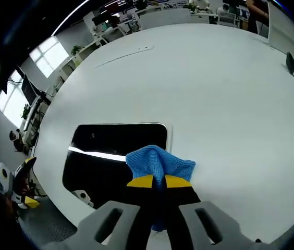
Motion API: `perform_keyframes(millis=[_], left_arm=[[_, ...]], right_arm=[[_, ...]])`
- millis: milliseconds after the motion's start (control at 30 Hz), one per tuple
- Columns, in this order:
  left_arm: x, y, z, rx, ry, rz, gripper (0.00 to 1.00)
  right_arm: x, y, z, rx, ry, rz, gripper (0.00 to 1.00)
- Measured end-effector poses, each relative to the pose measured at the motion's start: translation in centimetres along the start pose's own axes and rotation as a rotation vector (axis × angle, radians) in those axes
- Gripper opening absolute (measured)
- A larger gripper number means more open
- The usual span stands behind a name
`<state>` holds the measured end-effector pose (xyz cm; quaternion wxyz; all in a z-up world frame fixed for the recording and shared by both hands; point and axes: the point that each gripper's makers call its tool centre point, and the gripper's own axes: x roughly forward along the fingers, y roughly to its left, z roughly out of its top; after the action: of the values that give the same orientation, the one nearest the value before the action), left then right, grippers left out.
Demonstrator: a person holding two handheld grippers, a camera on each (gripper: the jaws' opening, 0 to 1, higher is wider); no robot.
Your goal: Wipe the mirror surface with the cleaning cloth until all visible marks leave the cleaned area.
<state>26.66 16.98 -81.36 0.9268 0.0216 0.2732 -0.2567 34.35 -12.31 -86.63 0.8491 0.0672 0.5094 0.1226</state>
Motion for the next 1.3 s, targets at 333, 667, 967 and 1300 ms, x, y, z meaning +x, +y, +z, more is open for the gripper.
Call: perform_keyframes(millis=[333, 667, 967, 1300], left_arm=[[0.1, -0.2, -0.1, 0.008, 0.006, -0.008, 0.99], [0.1, -0.3, -0.1, 0.012, 0.011, -0.011, 0.99], [0.0, -0.1, 0.1, 0.015, 0.001, -0.004, 0.99], [0.0, -0.1, 0.1, 0.014, 0.000, 0.000, 0.99]], right_arm=[[-0.9, 0.3, -1.9, 0.012, -0.001, 0.009, 0.00], [-1.2, 1.2, -2.5, 0.020, 0.002, 0.027, 0.00], [-1.6, 1.3, -3.4, 0.095, 0.000, 0.025, 0.00], [-1.6, 1.4, -3.6, 0.103, -0.005, 0.023, 0.00]])
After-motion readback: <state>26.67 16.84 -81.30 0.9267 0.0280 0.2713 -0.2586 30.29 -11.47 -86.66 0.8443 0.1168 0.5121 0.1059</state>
